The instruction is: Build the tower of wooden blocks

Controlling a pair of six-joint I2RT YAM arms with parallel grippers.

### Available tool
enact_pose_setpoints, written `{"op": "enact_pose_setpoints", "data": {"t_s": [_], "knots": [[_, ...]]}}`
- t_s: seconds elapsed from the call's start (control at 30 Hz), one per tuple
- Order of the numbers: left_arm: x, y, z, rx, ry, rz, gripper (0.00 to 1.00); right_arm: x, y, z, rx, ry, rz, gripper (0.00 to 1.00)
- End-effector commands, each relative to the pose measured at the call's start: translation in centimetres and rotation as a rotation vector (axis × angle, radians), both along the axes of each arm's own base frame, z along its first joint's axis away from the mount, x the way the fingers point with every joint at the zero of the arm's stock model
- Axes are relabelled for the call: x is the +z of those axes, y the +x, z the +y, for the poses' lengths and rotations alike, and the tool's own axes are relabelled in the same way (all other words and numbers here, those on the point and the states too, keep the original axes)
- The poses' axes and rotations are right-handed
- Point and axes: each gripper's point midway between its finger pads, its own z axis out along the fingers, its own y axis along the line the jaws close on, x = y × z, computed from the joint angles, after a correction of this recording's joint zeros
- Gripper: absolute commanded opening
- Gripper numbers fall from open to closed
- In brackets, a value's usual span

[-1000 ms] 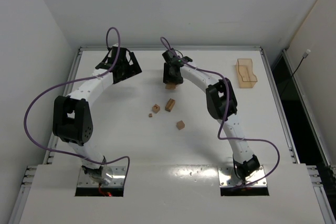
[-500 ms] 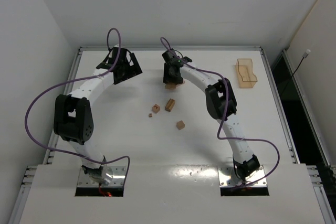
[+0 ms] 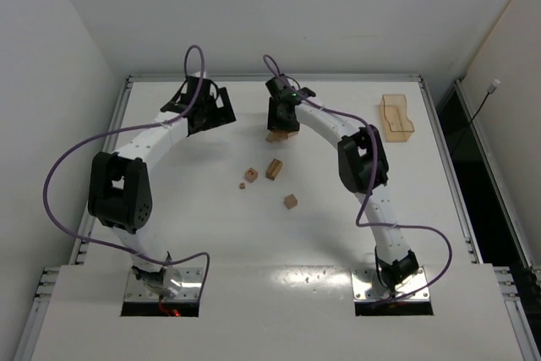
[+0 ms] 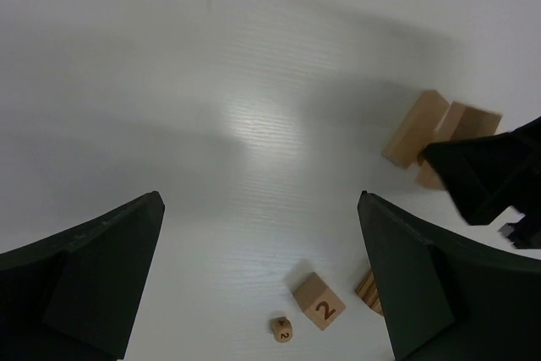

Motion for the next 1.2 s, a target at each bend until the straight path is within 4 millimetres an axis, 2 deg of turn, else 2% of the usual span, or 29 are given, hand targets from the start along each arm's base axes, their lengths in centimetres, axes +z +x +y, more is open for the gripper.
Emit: {"op": "enact_pose_setpoints", "data": {"t_s": [0.0,0.03,0.07,0.1,0.13,0.17,0.2,0.23,0.27,0.3,0.33,0.37,0.4,0.43,0.47,0.5,0.53,0.57,0.63,0.67,0.77,0.8,0.87,0.9,0.93,0.97,1.17], "knots": [[0.6,-0.9,-4.6,-0.217,0.05,-0.055,0.99,11.6,1.6,-4.3,-0.093,0.038,-0.199,0.0],[0.6,-1.2,-5.5,-0.255,0.058,-0.057,0.99,14.6,1.6,-6.3,-0.11,0.045,-0.243,0.0],[-0.5,-1.5,-6.5,-0.302,0.054,-0.032,0.99,15.5,1.4,-7.7,-0.131,0.028,-0.26,0.0],[-0.5,-1.4,-7.3,-0.346,0.06,-0.042,0.99,15.1,0.7,-9.2,-0.148,0.016,-0.241,0.0],[-1.2,-1.7,-8.2,-0.386,0.061,-0.029,0.99,17.3,0.5,-11.6,-0.182,0.02,-0.274,0.0],[-1.1,-1.8,-9.4,-0.448,0.026,-0.027,0.99,17.5,0.0,-13.2,-0.202,-0.001,-0.268,0.0],[-2.6,-1.7,-10.4,-0.484,0.019,-0.003,0.99,16.6,-0.9,-14.8,-0.226,-0.024,-0.245,0.0],[-3.3,-1.6,-10.7,-0.51,0.019,0.015,0.99,16.7,-1.3,-16.1,-0.241,-0.035,-0.24,0.0],[-3.1,-0.8,-11.3,-0.519,0.009,0.005,0.99,16.7,-2.1,-18.5,-0.274,-0.05,-0.231,0.0],[-5.3,-0.8,-11.8,-0.543,0.027,0.053,0.99,16.5,-2.7,-19.7,-0.297,-0.065,-0.219,0.0],[-6.0,-0.7,-12.3,-0.56,0.037,0.069,0.99,16.4,-2.9,-20.7,-0.305,-0.074,-0.221,0.0],[-5.8,0.2,-12.6,-0.573,0.048,0.052,0.99,15.5,-3.6,-22.5,-0.335,-0.08,-0.191,0.0],[-6.2,0.6,-12.8,-0.573,0.048,0.055,0.99,15.9,-4.1,-23.4,-0.352,-0.079,-0.198,0.0],[-7.5,0.8,-13.0,-0.6,0.059,0.07,0.99,15.9,-4.3,-23.9,-0.358,-0.068,-0.2,0.0],[-7.8,1.3,-13.2,-0.608,0.066,0.069,0.99,15.4,-4.6,-24.6,-0.37,-0.063,-0.189,0.0],[-6.9,2.0,-14.4,-0.645,0.053,0.038,0.99,15.0,-4.8,-24.6,-0.37,-0.066,-0.179,0.0],[-7.2,2.3,-14.5,-0.663,0.07,0.04,0.99,15.2,-5.1,-25.1,-0.379,-0.066,-0.182,0.0],[-7.2,2.9,-15.6,-0.692,0.07,0.028,0.99,15.1,-5.1,-24.9,-0.372,-0.057,-0.179,0.0],[-7.5,3.3,-16.3,-0.72,0.089,0.036,0.99,15.2,-5.3,-25.3,-0.381,-0.058,-0.179,0.0],[-7.5,4.2,-16.6,-0.728,0.096,0.018,0.99,14.8,-5.5,-25.1,-0.373,-0.051,-0.166,0.0],[-7.8,4.3,-18.4,-0.774,0.088,0.017,0.99,14.3,-5.7,-25.4,-0.382,-0.036,-0.151,0.0],[-8.3,4.9,-18.9,-0.789,0.087,0.011,0.99,13.9,-5.9,-25.4,-0.382,-0.039,-0.141,0.0],[-9.2,5.0,-19.1,-0.797,0.08,0.037,0.99,14.3,-6.0,-25.8,-0.391,-0.037,-0.15,0.0],[-8.7,5.4,-19.7,-0.811,0.063,0.025,0.99,14.3,-6.0,-25.8,-0.391,-0.037,-0.15,0.0],[-9.4,4.9,-20.3,-0.821,0.052,0.049,0.99,14.3,-6.0,-26.2,-0.4,-0.037,-0.15,0.0],[-10.6,4.9,-20.5,-0.829,0.043,0.067,0.99,14.3,-6.0,-26.2,-0.4,-0.037,-0.15,0.0],[-12.0,4.7,-21.0,-0.831,0.009,0.104,0.99,14.1,-6.1,-27.4,-0.424,-0.034,-0.138,0.0]]}}
